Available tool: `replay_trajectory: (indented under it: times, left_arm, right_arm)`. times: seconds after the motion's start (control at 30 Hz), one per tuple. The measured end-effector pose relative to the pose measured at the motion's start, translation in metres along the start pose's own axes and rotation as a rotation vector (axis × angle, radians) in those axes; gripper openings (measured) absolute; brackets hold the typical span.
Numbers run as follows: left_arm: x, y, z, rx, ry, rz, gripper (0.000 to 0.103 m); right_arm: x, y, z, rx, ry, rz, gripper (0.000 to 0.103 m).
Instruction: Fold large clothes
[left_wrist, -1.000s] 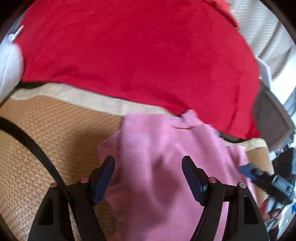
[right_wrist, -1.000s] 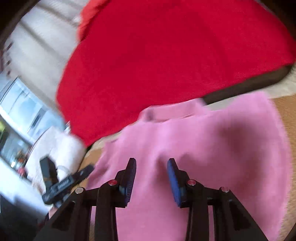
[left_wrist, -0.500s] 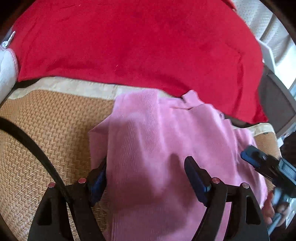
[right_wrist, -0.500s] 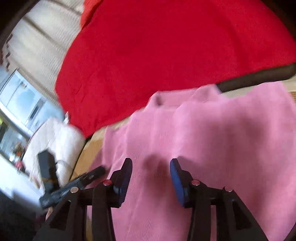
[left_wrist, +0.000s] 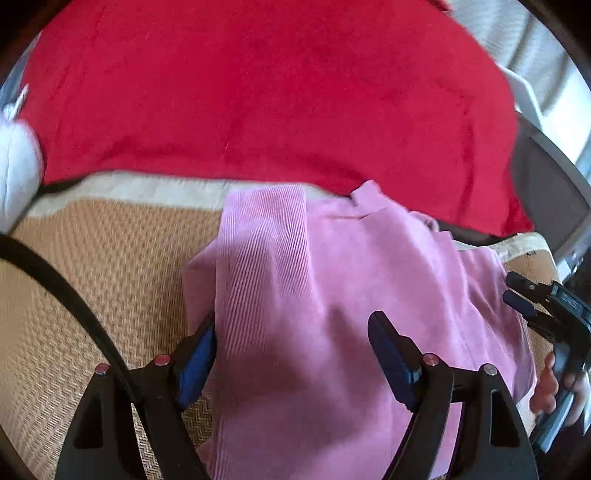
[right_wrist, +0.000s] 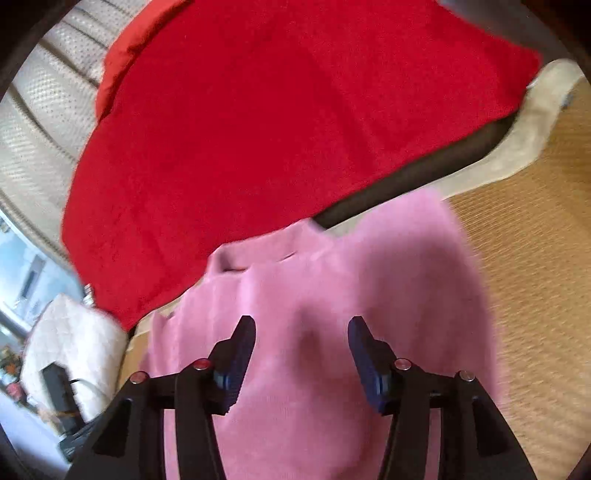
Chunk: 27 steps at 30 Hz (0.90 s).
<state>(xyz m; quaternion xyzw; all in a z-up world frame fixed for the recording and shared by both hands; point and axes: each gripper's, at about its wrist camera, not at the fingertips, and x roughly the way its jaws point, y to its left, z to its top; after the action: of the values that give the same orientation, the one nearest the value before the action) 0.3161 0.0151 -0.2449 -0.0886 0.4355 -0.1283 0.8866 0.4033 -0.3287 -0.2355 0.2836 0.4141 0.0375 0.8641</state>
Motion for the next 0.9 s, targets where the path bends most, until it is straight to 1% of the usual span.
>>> replay_trajectory:
  times: [0.03, 0.07, 0.1, 0.13, 0.17, 0.2, 0.23, 0.27, 0.3, 0.33, 0.37, 0.43, 0.5, 0.53, 0.6, 0.67, 0.7, 0.73, 0.8, 0.9]
  left_arm:
    - [0.000, -0.004, 0.001, 0.012, -0.010, 0.003, 0.080]
    - [0.001, -0.007, -0.001, 0.027, -0.012, 0.021, 0.081]
    - [0.004, -0.010, -0.002, 0.044, -0.003, 0.057, 0.082]
    - [0.011, -0.010, -0.002, 0.062, 0.005, 0.099, 0.083]
    - [0.027, -0.006, -0.007, 0.083, 0.012, 0.138, 0.083]
    - [0.033, -0.005, -0.008, 0.100, 0.018, 0.158, 0.083]
    - [0.044, -0.007, -0.012, 0.117, 0.026, 0.164, 0.084]
    - [0.048, -0.006, -0.014, 0.116, 0.018, 0.163, 0.087]
    - [0.047, -0.005, -0.016, 0.102, -0.001, 0.169, 0.089]
    - [0.047, -0.003, -0.016, 0.095, -0.005, 0.175, 0.091]
    - [0.047, -0.001, -0.016, 0.095, -0.005, 0.174, 0.091]
    - [0.045, 0.002, -0.017, 0.101, -0.011, 0.176, 0.091]
    - [0.046, 0.002, -0.018, 0.111, -0.019, 0.184, 0.091]
    - [0.054, -0.006, -0.018, 0.119, -0.024, 0.189, 0.091]
    - [0.049, -0.008, -0.020, 0.129, -0.031, 0.197, 0.091]
    - [0.049, -0.007, -0.021, 0.136, -0.035, 0.203, 0.091]
    - [0.036, -0.013, -0.024, 0.137, -0.035, 0.204, 0.091]
    - [0.035, -0.012, -0.025, 0.137, -0.036, 0.205, 0.091]
    - [0.028, -0.018, -0.025, 0.139, -0.036, 0.209, 0.091]
    - [0.033, -0.022, -0.023, 0.143, -0.035, 0.221, 0.091]
  right_arm:
    - [-0.002, -0.006, 0.001, 0.013, -0.002, -0.026, 0.057]
    - [0.001, -0.015, 0.000, 0.031, 0.016, -0.058, 0.057]
    - [0.008, -0.025, -0.001, 0.050, 0.052, -0.088, 0.056]
    - [0.014, -0.029, -0.002, 0.057, 0.074, -0.088, 0.057]
    - [0.020, -0.031, -0.004, 0.053, 0.083, -0.079, 0.057]
    - [0.021, -0.030, -0.005, 0.035, 0.078, -0.085, 0.057]
    - [0.020, -0.025, -0.005, 0.014, 0.077, -0.097, 0.058]
    - [0.017, -0.019, -0.004, 0.002, 0.072, -0.075, 0.058]
    - [0.030, -0.007, -0.007, 0.002, 0.065, -0.045, 0.058]
    - [0.026, -0.001, -0.008, -0.002, 0.056, -0.012, 0.058]
    - [0.026, 0.011, -0.009, -0.030, 0.046, 0.018, 0.058]
    - [0.028, 0.030, -0.013, -0.083, 0.039, 0.049, 0.058]
    - [0.034, 0.051, -0.018, -0.143, 0.044, 0.091, 0.058]
    - [0.040, 0.063, -0.024, -0.181, 0.060, 0.113, 0.058]
    - [0.054, 0.078, -0.035, -0.243, 0.107, 0.108, 0.058]
    - [0.071, 0.081, -0.048, -0.280, 0.165, 0.053, 0.058]
    - [0.076, 0.080, -0.052, -0.293, 0.179, 0.032, 0.058]
    - [0.078, 0.082, -0.055, -0.312, 0.160, 0.023, 0.058]
    - [0.076, 0.085, -0.054, -0.312, 0.164, 0.019, 0.058]
    - [0.061, 0.078, -0.052, -0.264, 0.153, 0.051, 0.058]
